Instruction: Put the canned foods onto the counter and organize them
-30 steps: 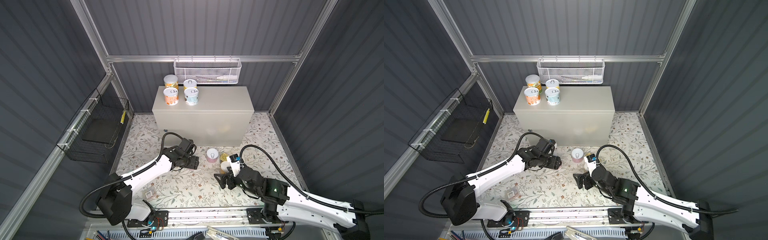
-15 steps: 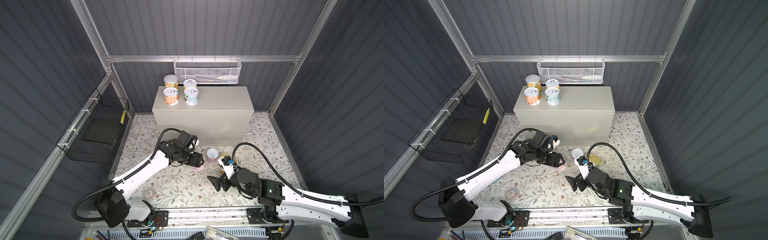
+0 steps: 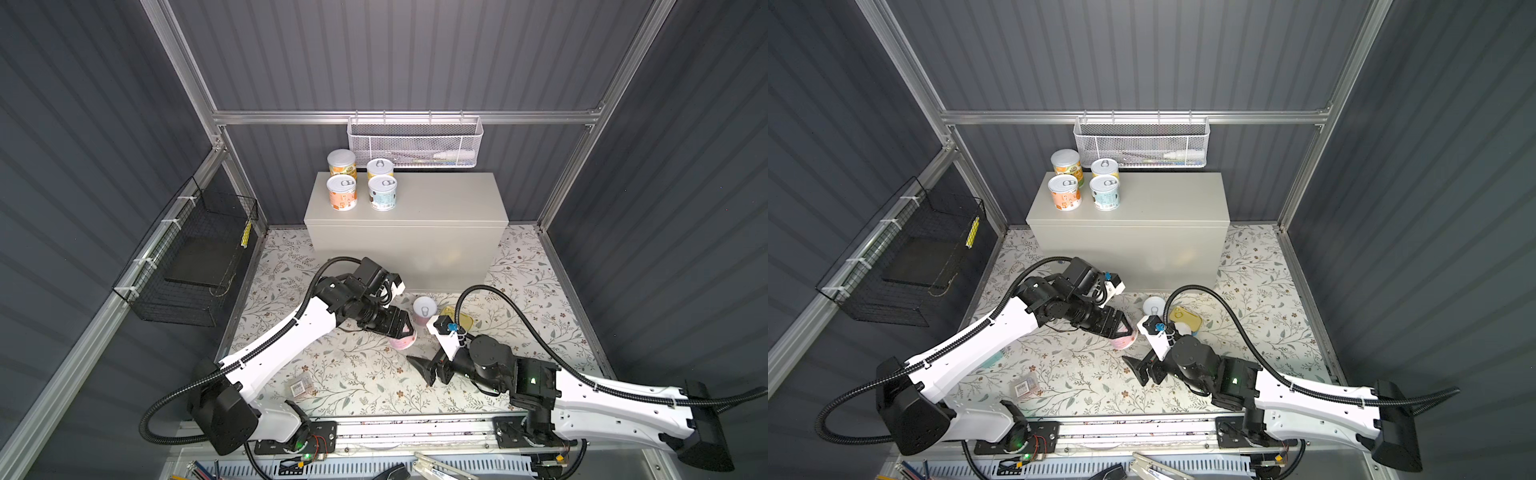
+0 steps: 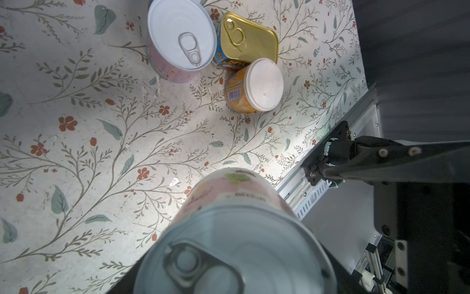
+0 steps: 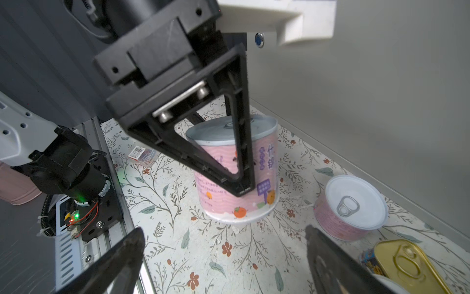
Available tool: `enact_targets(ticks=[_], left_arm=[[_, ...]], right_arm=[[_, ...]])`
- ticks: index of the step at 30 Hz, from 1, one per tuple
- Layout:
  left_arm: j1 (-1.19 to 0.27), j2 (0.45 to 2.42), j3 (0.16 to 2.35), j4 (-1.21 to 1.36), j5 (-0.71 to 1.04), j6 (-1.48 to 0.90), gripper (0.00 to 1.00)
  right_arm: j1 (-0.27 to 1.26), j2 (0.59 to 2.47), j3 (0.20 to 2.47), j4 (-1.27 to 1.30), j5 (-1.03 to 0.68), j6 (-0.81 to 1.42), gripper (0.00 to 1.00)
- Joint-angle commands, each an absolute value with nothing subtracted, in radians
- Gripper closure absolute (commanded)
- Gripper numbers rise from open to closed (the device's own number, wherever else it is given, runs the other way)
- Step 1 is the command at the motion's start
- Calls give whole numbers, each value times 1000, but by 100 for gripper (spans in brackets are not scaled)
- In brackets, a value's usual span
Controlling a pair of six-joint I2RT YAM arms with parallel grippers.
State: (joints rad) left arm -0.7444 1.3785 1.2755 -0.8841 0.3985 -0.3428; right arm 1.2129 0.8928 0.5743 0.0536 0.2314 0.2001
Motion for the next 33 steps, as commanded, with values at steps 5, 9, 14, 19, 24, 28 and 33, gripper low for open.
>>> enact_targets(ticks=[5, 9, 14, 19, 24, 28, 33], left_arm=[[-739, 1368, 1332, -896, 504, -308, 46], [-739, 1374, 1344, -909, 518, -294, 46], [-739, 1378, 1351, -917, 545, -285, 47], [-739, 1374, 1351, -929, 551, -277, 47], [-739, 1371, 1346, -940, 557, -270, 47], [-739, 1370, 1345, -942, 555, -265, 47], [-738, 1371, 1348, -942, 562, -263, 47]], right_arm=[[1217, 935, 605, 148, 243, 159, 1], [1218, 980, 619, 180, 260, 146, 1], [1218, 1033, 631, 231, 295, 148, 1], [1216, 1059, 611, 330, 323, 144, 1], [1215, 1098, 623, 365, 324, 129, 1], [1211, 1113, 636, 378, 315, 127, 1], [1205, 1152, 632, 401, 318, 133, 1]])
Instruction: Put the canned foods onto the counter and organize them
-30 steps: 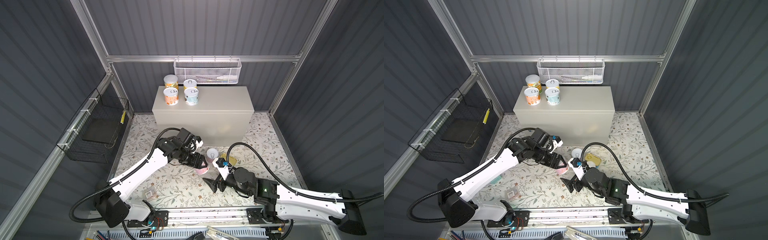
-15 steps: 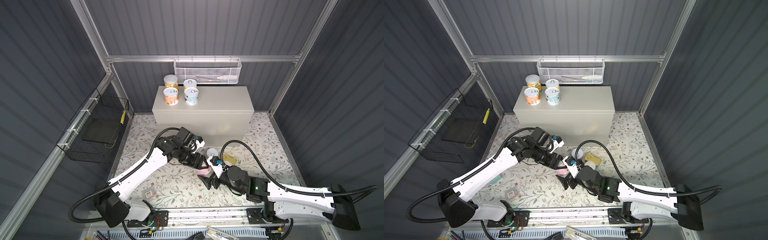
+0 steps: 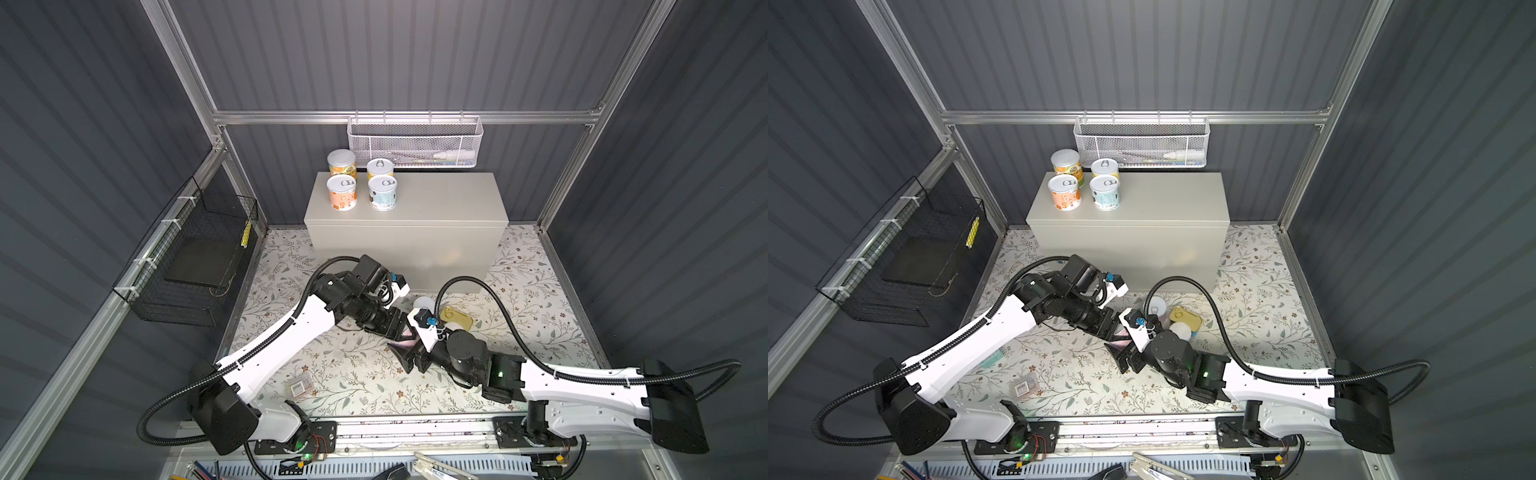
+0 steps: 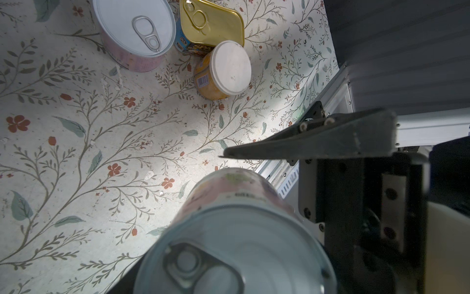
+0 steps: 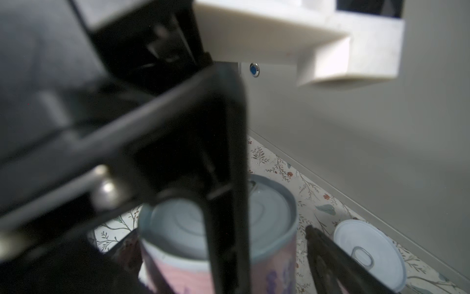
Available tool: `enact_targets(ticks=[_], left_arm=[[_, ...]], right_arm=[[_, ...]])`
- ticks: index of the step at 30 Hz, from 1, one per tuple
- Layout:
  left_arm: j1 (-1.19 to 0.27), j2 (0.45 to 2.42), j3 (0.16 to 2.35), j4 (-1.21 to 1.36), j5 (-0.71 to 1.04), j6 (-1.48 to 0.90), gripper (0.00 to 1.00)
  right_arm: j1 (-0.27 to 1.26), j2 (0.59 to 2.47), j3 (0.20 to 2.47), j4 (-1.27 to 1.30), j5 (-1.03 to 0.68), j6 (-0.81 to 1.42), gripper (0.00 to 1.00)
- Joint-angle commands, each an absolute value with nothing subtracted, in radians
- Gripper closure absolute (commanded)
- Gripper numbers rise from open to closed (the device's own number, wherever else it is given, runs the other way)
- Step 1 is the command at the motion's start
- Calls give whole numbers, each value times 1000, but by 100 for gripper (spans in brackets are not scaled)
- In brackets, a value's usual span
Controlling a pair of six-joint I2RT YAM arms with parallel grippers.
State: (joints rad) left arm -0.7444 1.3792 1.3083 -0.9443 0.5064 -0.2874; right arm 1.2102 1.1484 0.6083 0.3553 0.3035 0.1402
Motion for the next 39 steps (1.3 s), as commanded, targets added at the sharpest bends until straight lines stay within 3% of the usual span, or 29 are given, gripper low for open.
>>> enact_targets(ticks=[1, 22, 39], left_arm=[[-739, 1373, 1348, -942, 563, -261, 47], [-738, 1375, 1329, -925, 566, -267, 47], [-736, 1368, 1360, -928, 583, -283, 49]], right_arm=[[1204, 1150, 631, 406, 319, 135, 1], [1189, 1171, 620, 462, 299, 146, 21], [1187, 1203, 626, 489, 309, 145, 15]])
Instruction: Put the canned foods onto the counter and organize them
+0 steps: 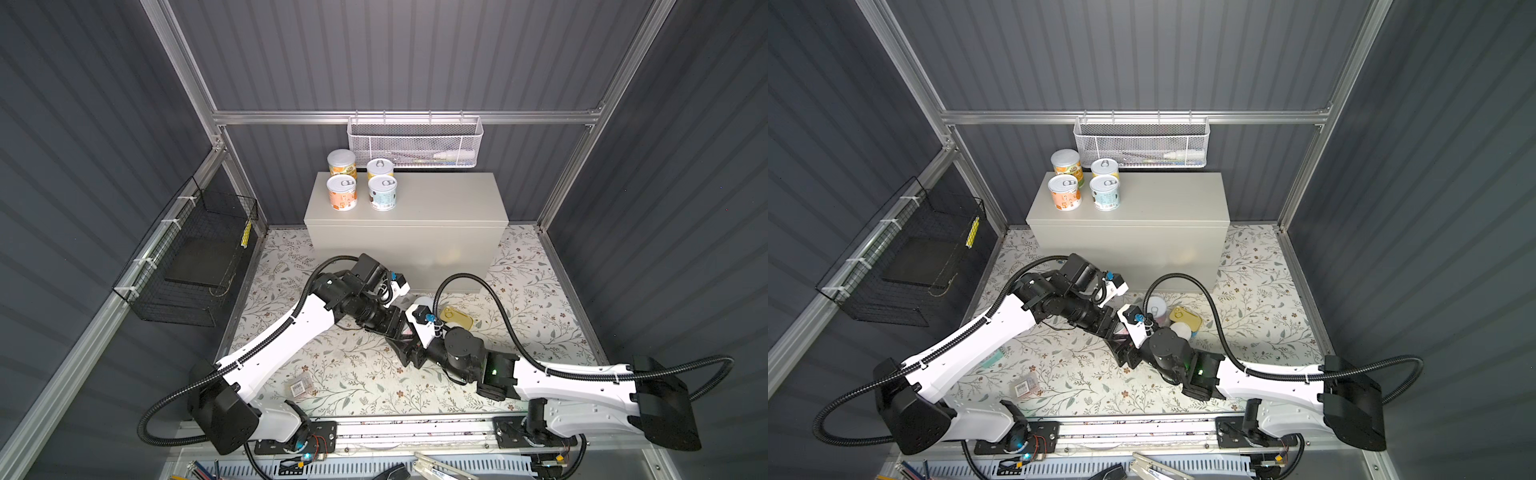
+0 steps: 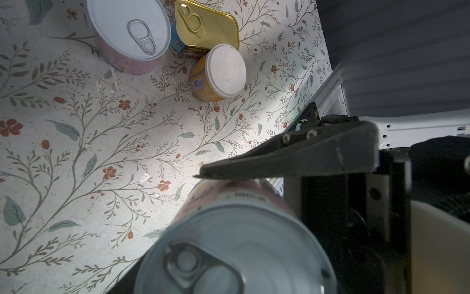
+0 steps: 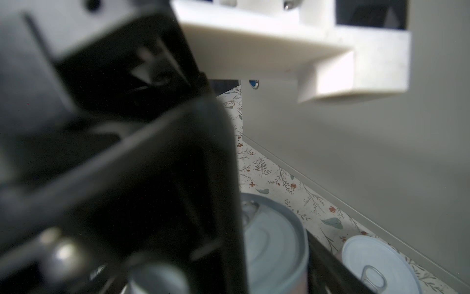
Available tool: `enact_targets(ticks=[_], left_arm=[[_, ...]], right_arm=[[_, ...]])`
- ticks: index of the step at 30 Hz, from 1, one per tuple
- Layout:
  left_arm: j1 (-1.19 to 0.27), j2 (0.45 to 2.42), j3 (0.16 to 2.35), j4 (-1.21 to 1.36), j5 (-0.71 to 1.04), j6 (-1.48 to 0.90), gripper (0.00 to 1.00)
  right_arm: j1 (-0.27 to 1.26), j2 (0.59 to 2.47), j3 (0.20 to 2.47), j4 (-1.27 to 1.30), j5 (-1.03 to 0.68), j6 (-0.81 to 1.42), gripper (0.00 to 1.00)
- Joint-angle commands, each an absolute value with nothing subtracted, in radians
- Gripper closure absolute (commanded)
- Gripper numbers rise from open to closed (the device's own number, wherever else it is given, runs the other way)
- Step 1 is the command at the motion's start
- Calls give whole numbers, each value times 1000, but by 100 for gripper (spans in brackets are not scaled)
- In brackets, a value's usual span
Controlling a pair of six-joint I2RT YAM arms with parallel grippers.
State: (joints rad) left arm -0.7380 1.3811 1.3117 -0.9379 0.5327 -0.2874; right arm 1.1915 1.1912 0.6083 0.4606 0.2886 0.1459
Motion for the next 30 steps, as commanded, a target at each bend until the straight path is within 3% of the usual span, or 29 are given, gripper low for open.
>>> enact_targets(ticks=[1, 21, 30], left_arm=[[-736, 1368, 1360, -929, 579, -284, 49], [-716, 1372, 1394, -943, 584, -285, 50], [-717, 1380, 1403, -963, 584, -278, 50]], right_arm=[[1186, 1204, 626, 489, 309, 143, 15], [1185, 1179, 617, 477, 352, 126, 15], [1181, 1194, 632, 491, 365, 103, 22]])
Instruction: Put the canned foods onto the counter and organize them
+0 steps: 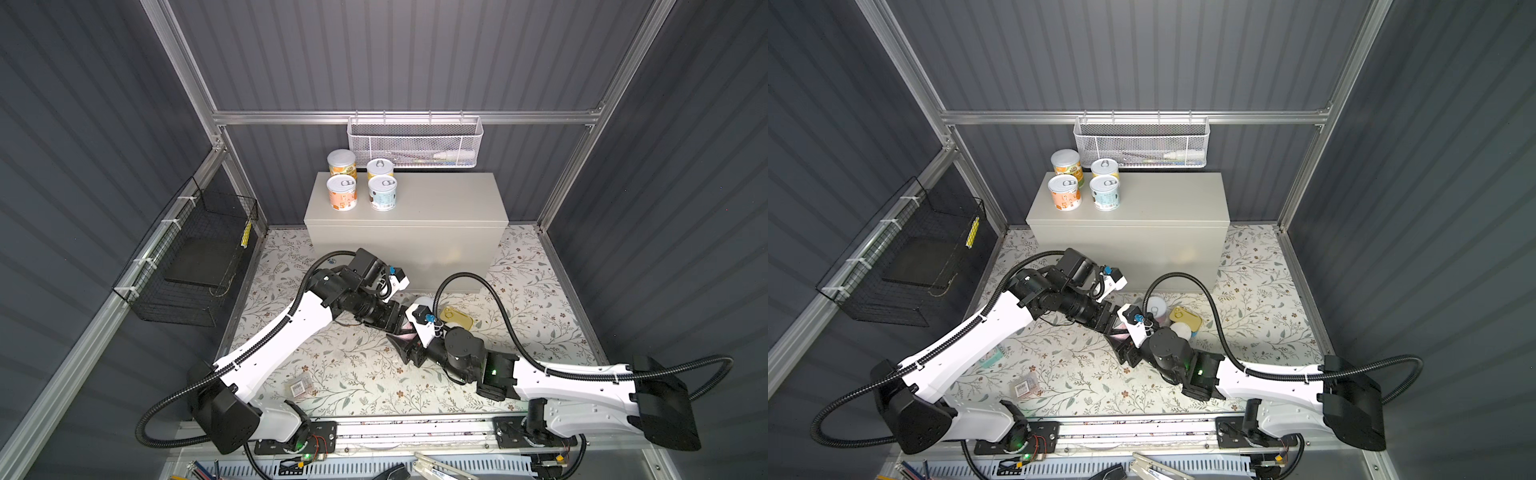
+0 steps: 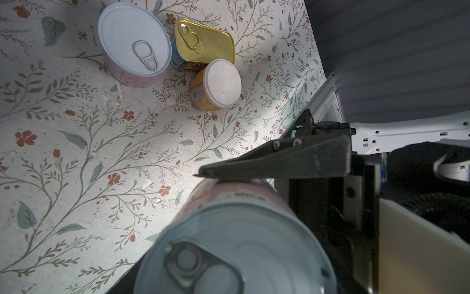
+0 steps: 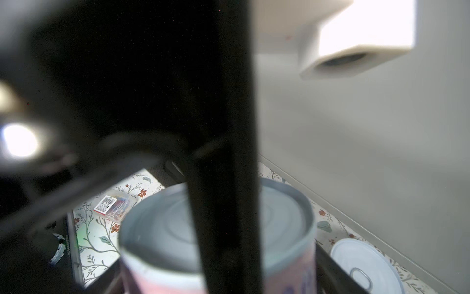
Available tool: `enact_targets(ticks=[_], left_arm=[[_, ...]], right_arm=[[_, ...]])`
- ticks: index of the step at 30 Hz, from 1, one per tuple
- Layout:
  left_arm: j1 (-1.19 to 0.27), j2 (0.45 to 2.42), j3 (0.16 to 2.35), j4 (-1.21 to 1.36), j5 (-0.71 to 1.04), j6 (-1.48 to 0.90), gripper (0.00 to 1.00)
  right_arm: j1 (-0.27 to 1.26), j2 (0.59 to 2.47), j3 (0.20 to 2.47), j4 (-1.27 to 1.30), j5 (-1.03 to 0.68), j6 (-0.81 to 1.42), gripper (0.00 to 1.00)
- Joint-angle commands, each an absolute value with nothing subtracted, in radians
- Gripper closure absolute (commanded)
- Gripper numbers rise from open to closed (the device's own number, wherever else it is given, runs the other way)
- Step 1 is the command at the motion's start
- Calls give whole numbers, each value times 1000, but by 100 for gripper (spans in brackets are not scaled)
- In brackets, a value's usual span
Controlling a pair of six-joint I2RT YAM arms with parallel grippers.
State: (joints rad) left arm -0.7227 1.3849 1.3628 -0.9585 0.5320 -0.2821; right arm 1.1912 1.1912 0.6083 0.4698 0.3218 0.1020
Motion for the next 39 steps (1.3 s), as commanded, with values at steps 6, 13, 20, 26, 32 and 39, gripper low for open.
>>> enact_targets(ticks=[6, 13, 20, 26, 32, 39], left_arm=[[-716, 1383, 1402, -958, 575, -279, 49], [-713, 1381, 1388, -958, 501, -289, 14], [-686, 1376, 1388, -964, 472, -284, 1], [-681, 1374, 1399, -959, 458, -284, 0], [-676, 1357, 1405, -990, 405, -279, 0], [-676, 1273, 1401, -990, 249, -304, 0]], right_arm=[[1174, 1195, 631, 518, 342, 95, 29], [1175, 1169, 609, 539, 355, 105, 32], [1170, 1126, 570, 549, 368, 122, 33], [1169, 1091, 552, 551, 379, 131, 33], [1169, 1061, 538, 529, 406, 135, 33], [1168, 1014, 511, 479, 460, 162, 33]])
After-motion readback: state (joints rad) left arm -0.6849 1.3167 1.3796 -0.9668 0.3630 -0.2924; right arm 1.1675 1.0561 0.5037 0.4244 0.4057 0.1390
